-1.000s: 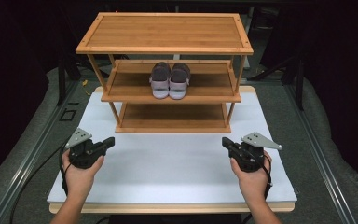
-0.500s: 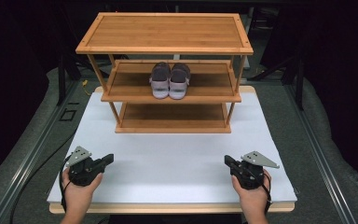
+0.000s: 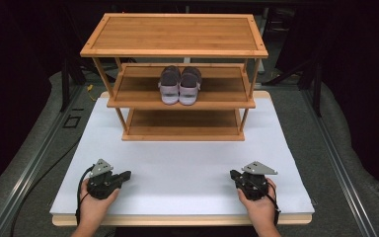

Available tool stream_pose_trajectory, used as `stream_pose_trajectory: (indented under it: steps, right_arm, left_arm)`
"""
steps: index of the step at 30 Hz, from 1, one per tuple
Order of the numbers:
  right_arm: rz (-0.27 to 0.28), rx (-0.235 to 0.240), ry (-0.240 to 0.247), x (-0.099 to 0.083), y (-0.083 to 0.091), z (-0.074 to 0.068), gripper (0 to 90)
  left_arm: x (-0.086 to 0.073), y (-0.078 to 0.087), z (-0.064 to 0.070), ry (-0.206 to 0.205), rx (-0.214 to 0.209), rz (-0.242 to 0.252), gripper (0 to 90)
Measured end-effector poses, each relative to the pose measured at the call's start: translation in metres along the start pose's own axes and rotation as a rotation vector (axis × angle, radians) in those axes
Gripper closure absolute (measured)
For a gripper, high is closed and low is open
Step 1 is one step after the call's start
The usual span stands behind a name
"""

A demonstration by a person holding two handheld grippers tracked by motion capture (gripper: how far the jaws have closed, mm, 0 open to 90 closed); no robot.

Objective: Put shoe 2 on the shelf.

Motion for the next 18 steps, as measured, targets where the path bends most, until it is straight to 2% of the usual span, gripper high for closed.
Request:
stream_pose_trajectory:
  steps: [3,4,5,7,14,18]
  right_arm:
    - [-0.01,0.031,0.011,-0.002,-0.004,-0.007,87.5]
    - [-0.016,0.034,0.015,-0.003,-0.005,-0.008,87.4]
    - [-0.023,0.025,0.024,-0.003,-0.006,-0.008,87.3]
    - [-0.026,0.029,0.034,-0.004,-0.007,-0.01,87.1]
    - [-0.03,0.053,0.026,-0.004,-0.009,-0.012,87.0]
    - [-0.023,0.048,0.017,-0.003,-0.008,-0.01,86.8]
  left_arm:
    - [-0.003,-0.004,0.004,-0.02,0.0,-0.017,89.2]
    - [-0.003,-0.004,0.004,-0.02,0.0,-0.017,89.2]
    - [-0.004,-0.007,0.006,-0.042,0.007,-0.027,89.1]
    - [-0.005,-0.009,0.007,-0.058,0.011,-0.032,89.1]
    - [-0.007,-0.012,0.009,-0.098,0.017,-0.045,88.0]
    - [-0.007,-0.013,0.009,-0.091,0.021,-0.043,86.3]
Point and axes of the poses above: each handheld gripper's, and its own axes: y roughly backward along the jaws, x roughly out of its top, z roughly to its right, the point moved 10 cm from there along -y, roughly forward along the jaws, and after that the axes turned 7 degrees about x, right-handed, at the moved point
